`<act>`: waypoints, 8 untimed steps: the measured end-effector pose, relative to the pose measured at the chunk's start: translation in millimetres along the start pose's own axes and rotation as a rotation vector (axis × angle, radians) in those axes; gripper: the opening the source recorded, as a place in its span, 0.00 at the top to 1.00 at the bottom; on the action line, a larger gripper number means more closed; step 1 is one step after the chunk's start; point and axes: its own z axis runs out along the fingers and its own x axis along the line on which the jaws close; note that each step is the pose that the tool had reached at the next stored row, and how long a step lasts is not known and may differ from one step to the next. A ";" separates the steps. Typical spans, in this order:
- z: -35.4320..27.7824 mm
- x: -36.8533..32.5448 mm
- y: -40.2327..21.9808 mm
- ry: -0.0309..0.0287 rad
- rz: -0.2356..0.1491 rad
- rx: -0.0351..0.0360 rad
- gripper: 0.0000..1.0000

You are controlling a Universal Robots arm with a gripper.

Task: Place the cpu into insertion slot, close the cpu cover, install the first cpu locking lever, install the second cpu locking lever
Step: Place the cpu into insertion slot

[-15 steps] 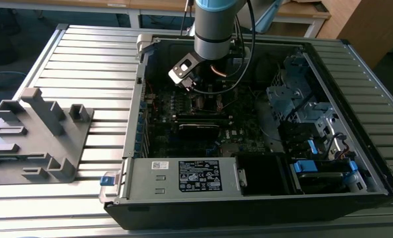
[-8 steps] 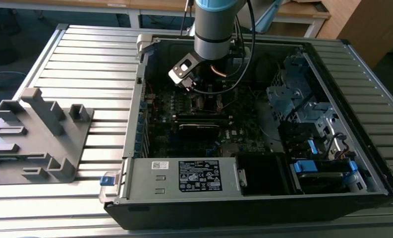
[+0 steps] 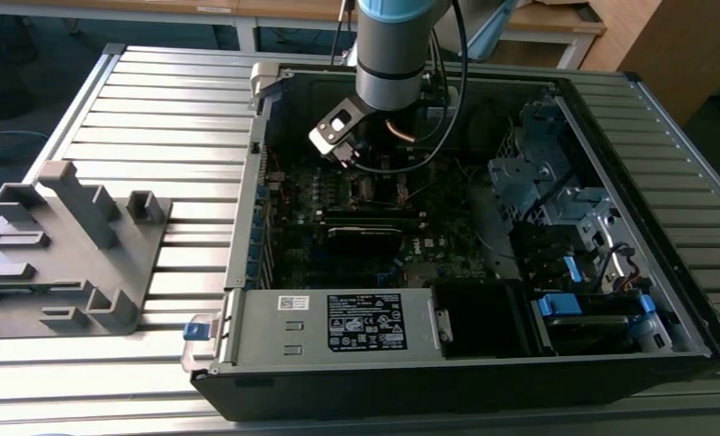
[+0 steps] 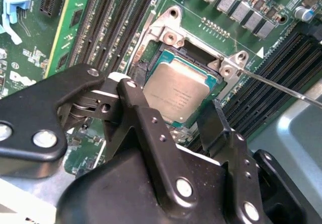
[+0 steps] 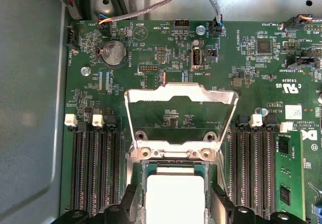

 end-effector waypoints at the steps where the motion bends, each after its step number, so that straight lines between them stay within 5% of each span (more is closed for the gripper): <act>1: -0.1 0.0 0.0 -0.0002 0.000 0.0001 0.33; 8: -3.5 0.0 0.1 -0.0003 0.000 0.0002 0.33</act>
